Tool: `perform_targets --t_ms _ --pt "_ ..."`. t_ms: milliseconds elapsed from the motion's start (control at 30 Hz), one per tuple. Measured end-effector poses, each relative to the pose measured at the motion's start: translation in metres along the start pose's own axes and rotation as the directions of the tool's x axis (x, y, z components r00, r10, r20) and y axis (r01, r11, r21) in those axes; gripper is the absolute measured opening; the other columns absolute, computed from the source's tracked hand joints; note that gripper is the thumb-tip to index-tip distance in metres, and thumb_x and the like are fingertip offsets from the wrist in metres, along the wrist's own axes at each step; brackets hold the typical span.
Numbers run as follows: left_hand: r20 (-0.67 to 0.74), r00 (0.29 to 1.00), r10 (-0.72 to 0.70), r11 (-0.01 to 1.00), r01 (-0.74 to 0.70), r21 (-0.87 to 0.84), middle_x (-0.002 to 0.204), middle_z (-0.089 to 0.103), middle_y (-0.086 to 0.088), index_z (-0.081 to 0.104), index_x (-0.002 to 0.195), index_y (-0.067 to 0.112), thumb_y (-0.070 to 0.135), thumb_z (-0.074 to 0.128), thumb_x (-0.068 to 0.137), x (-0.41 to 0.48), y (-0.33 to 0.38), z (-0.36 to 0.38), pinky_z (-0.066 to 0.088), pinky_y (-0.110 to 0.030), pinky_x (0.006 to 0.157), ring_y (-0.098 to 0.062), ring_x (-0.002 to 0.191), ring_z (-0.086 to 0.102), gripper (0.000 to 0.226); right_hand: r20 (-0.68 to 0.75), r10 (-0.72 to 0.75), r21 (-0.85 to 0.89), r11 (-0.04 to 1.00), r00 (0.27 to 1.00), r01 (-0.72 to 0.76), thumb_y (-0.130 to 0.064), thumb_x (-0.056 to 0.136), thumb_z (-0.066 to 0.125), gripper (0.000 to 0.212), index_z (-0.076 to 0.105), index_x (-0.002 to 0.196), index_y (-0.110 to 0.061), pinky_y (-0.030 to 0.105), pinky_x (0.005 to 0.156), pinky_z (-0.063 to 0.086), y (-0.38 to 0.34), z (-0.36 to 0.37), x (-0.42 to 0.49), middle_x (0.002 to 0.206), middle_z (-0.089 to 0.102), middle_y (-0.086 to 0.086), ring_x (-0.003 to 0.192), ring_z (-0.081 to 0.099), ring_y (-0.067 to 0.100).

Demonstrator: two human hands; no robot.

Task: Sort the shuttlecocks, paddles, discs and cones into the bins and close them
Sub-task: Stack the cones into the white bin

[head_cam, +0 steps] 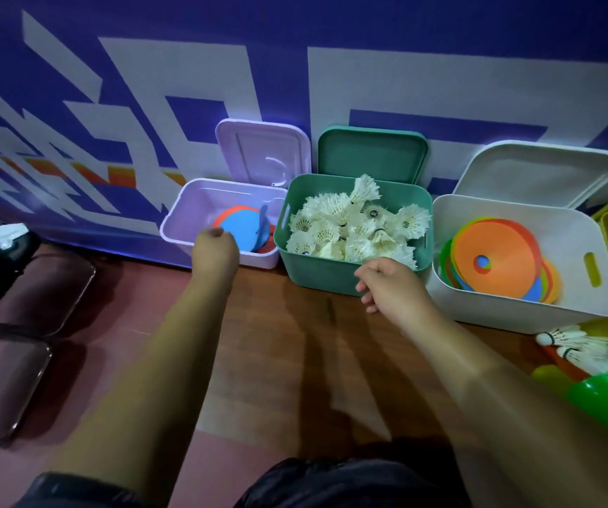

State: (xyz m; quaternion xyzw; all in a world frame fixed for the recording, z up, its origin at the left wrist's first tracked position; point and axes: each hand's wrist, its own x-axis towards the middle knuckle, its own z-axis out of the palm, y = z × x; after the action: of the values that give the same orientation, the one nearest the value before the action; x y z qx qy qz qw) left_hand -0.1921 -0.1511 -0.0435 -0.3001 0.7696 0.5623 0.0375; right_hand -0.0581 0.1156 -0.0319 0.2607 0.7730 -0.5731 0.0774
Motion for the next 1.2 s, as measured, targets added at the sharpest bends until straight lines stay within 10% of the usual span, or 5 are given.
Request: perform_targets --t_ms 133,533,1200 --pt "0.166 0.983 -0.073 0.996 0.064 0.06 0.096 0.072 -0.011 0.061 0.087 0.019 0.027 0.052 0.097 -0.033 -0.041 0.029 0.059 -0.042 0.082 -0.033 0.086 0.07 0.016 -0.025 0.055 0.001 0.998 0.998 -0.055 -0.019 0.102 0.056 0.016 0.072 0.102 -0.017 0.029 0.057 0.055 0.014 -0.005 -0.001 0.088 0.073 0.0 0.068 0.065 0.014" --pt "0.709 0.705 -0.021 0.931 -0.246 0.272 0.102 0.073 -0.009 0.068 0.109 0.009 0.021 0.055 0.106 -0.144 -0.064 0.13 0.053 -0.034 0.069 -0.019 0.076 0.066 0.018 -0.197 0.191 0.187 0.97 0.962 -0.154 -0.015 0.101 0.058 0.012 0.068 0.094 -0.013 0.03 0.052 0.049 0.075 -0.085 -0.024 0.077 0.069 0.0 0.059 0.058 0.016" --pt "0.937 0.311 -0.16 0.711 -0.622 0.328 0.089 0.068 -0.012 0.067 0.105 0.012 0.015 0.057 0.102 -0.377 -0.083 0.348 0.048 -0.035 0.062 -0.022 0.07 0.063 0.011 -0.485 0.472 0.466 0.852 0.736 -0.238 -0.022 0.104 0.051 0.017 0.066 0.101 -0.013 0.037 0.066 0.056 0.251 -0.318 -0.124 0.095 0.071 0.005 0.073 0.066 0.02"
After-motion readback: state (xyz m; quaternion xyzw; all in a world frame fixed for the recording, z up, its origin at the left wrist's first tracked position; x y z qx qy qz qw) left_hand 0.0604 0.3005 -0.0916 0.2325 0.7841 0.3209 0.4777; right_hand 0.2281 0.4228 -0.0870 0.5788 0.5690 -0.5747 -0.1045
